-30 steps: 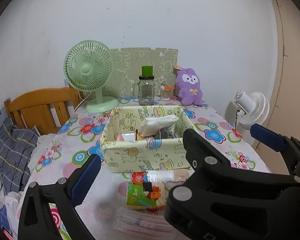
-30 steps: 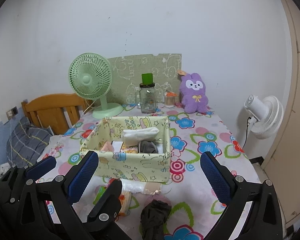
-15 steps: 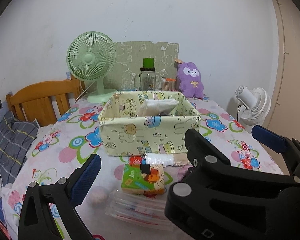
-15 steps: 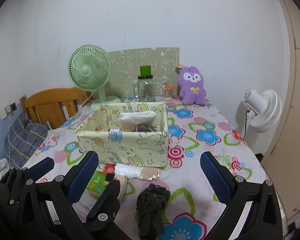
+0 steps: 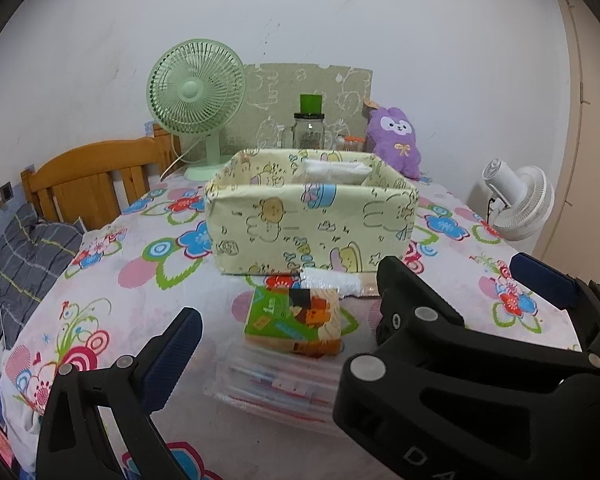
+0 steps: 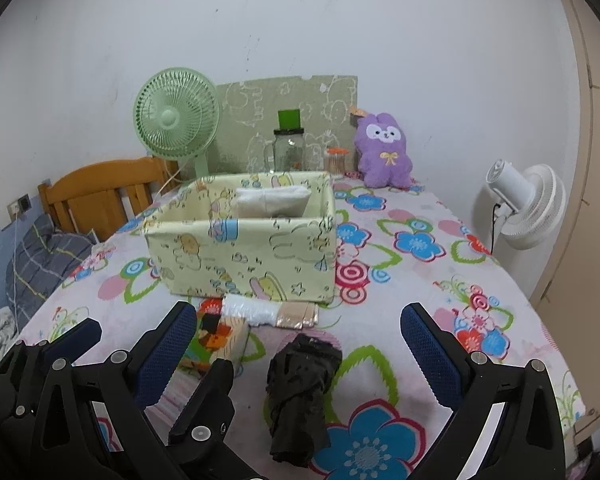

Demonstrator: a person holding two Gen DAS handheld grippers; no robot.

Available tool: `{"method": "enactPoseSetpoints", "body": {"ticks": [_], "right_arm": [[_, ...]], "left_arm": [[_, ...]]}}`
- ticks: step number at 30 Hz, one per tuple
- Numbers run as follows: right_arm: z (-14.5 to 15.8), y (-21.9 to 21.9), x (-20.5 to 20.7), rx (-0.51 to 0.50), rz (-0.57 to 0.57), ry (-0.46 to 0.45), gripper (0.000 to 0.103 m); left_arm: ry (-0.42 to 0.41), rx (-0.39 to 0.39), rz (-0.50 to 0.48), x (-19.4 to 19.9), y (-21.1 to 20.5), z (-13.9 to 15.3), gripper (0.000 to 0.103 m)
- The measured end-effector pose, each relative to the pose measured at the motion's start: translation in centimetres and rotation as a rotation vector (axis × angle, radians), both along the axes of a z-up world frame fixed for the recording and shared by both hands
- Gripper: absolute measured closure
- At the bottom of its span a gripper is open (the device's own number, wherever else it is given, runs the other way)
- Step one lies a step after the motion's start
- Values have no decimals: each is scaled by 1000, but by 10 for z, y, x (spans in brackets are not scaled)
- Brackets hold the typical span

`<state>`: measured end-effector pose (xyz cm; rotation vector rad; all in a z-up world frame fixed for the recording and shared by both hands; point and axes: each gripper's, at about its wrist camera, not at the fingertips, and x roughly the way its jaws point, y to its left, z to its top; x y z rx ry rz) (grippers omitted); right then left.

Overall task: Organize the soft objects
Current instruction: 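Grasp the clear plastic bag with the left gripper while the right gripper grasps the black plastic bag, then lift the clear plastic bag with the left gripper while the right gripper lifts the black bag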

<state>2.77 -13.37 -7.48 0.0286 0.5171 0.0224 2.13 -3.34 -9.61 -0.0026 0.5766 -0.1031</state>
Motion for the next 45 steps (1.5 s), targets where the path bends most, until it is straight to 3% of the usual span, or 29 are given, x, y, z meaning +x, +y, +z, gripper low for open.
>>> {"method": "enactPoseSetpoints", "body": {"ticks": [10, 22, 29, 32, 33, 37, 40, 45], "right_arm": [[-21, 7, 5, -57, -19, 25, 0], [-47, 5, 24, -36, -39, 157, 3], [-63, 3, 35, -10, -22, 239, 23], [-65, 3, 36, 11, -6, 250, 31], [-65, 3, 37, 13, 3, 254, 39], [-62, 5, 38, 25, 43, 259, 46], [-60, 6, 36, 26, 47, 253, 58], [-58, 7, 33, 18, 48, 248, 59]], "left_arm": [[73, -14, 17, 4, 4, -25, 0], [144, -8, 13, 20, 4, -46, 0], [172, 21, 14, 27, 2, -54, 0], [183, 19, 5, 29, 2, -54, 1], [188, 18, 1, 29, 2, -55, 1], [196, -5, -8, 30, 4, -54, 1], [197, -11, -6, 29, 5, -53, 2], [193, -19, -21, 26, 5, -52, 6]]}}
